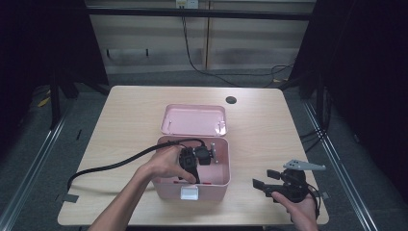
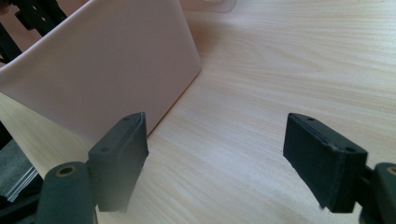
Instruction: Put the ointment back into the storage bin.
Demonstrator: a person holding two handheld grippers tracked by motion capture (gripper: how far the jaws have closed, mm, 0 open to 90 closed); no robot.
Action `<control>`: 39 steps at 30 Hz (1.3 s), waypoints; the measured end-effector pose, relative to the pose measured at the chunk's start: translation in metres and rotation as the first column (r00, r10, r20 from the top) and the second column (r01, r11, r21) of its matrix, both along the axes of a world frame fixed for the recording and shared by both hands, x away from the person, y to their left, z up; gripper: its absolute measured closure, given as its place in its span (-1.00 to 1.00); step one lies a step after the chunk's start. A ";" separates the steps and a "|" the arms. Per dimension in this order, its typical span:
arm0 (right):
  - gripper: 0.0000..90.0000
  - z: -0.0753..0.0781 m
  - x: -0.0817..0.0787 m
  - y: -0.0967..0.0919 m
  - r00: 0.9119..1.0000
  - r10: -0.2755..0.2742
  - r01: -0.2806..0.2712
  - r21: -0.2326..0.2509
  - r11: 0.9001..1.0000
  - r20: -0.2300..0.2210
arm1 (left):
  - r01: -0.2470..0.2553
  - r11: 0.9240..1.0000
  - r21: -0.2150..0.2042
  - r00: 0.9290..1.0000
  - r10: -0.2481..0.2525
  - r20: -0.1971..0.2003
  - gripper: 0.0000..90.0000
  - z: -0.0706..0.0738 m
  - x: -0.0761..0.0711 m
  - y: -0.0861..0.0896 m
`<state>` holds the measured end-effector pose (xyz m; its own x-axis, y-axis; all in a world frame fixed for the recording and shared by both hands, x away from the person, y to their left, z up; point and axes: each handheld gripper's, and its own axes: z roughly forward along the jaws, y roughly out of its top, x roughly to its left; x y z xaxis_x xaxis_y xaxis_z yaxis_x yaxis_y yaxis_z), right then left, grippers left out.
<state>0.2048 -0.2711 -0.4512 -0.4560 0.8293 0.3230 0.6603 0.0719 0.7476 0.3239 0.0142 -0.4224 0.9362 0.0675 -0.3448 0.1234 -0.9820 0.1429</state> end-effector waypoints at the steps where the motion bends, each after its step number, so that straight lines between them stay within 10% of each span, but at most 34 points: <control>1: -0.52 0.000 0.000 0.000 1.000 -0.002 0.002 -0.001 1.000 -0.002 | -0.010 1.000 0.003 1.000 0.010 0.003 0.56 -0.001 0.000 0.000; 39: -0.52 0.000 0.001 0.001 1.000 -0.001 0.001 0.000 1.000 -0.008 | -0.012 0.997 0.072 0.999 0.015 -0.044 0.56 -0.022 0.007 0.007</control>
<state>0.2054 -0.2702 -0.4513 -0.4522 0.8300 0.3266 0.6665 0.0710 0.7421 0.3311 0.0213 -0.4444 0.9189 0.1061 -0.3799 0.1414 -0.9877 0.0663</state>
